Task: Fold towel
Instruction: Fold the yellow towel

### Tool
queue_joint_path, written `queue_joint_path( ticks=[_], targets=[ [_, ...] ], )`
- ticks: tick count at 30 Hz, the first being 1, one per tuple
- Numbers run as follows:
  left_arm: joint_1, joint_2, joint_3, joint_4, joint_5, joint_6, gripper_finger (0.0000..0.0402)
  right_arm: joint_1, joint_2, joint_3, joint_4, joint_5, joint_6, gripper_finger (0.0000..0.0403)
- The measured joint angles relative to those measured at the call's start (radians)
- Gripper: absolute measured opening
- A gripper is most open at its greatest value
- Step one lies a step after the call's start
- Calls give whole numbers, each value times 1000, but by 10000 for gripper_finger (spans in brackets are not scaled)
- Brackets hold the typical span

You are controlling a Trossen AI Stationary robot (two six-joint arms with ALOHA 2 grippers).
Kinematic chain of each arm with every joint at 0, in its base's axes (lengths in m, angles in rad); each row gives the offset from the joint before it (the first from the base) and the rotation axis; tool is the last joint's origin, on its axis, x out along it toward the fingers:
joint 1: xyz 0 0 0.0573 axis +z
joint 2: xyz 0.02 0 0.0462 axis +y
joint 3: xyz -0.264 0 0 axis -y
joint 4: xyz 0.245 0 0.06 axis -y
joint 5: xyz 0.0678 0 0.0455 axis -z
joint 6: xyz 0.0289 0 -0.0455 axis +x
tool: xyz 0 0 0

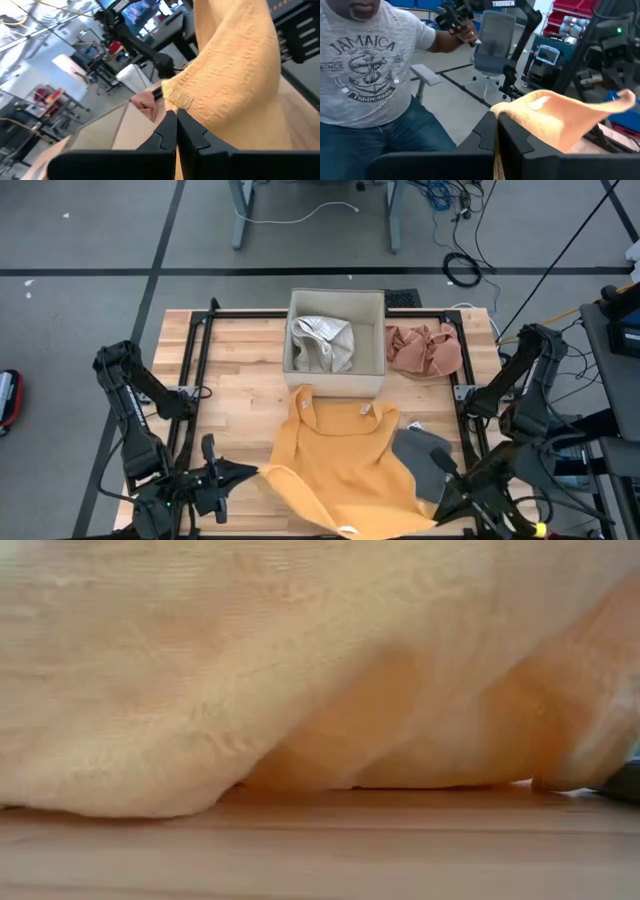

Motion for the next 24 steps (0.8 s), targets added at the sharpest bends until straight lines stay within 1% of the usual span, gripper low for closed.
queue_joint_path(
  ticks=[3,5,7,11,13,15,19,24],
  targets=[
    [0,0,0,0,-42,0,0,0,15,22,-18,-3,-8,0],
    [0,0,0,1,-48,-1,0,0,22,27,-44,-3,33,0],
    [0,0,0,0,-43,-5,0,-1,23,27,-110,-3,126,0],
    [0,0,0,1,44,-12,0,-1,28,27,-297,-3,353,0],
    [0,0,0,-1,40,-25,0,-1,37,27,-365,-2,437,0],
    [0,0,0,-12,4,-28,0,-1,47,27,-405,9,483,0],
    [9,0,0,-70,-78,-55,0,-23,58,27,-463,95,494,0],
    [51,1,0,-196,-85,-155,0,-64,58,27,-552,227,475,0]
  ],
)
